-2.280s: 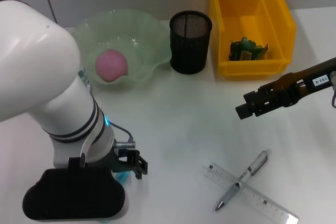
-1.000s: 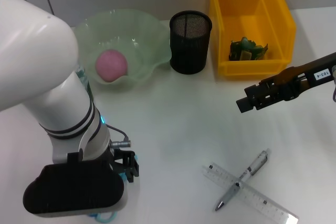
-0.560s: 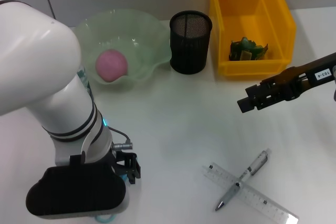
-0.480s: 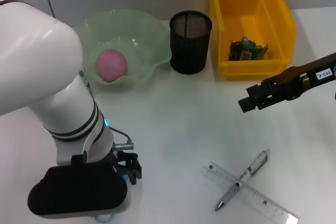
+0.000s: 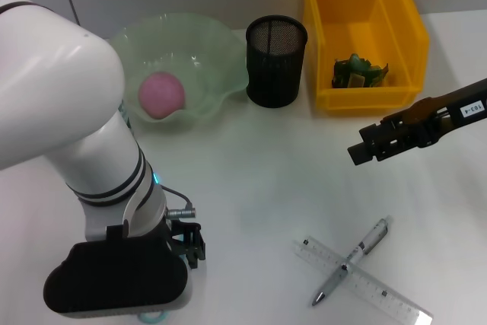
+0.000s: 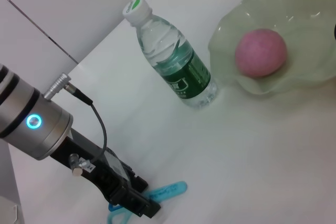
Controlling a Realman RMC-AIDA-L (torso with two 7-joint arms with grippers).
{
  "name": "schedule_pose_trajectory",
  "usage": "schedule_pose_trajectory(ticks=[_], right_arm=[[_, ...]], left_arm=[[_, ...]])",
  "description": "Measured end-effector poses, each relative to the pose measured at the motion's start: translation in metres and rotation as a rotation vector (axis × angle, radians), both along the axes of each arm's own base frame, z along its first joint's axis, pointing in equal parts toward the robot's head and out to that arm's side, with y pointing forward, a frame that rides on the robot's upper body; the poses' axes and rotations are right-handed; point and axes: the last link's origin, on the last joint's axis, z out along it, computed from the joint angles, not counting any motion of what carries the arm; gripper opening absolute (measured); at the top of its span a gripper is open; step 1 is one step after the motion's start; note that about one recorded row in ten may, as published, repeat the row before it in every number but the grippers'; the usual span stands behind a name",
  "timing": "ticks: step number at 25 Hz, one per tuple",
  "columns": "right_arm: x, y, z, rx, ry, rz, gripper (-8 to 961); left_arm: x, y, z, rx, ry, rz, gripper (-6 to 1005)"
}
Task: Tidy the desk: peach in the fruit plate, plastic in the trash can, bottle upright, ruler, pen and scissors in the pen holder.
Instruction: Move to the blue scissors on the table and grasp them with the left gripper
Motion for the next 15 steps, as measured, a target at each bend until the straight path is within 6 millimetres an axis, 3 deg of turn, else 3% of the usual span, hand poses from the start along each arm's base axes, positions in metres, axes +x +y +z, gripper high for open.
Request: schedule_pose_trajectory(ticks=[15], right_arm=[[-0.0017, 0.0007, 0.0015, 0.000, -0.001, 0.007, 815]], left_arm=[[0.0029, -0.0010, 0.0021, 0.012, 0.005, 0.010, 508]])
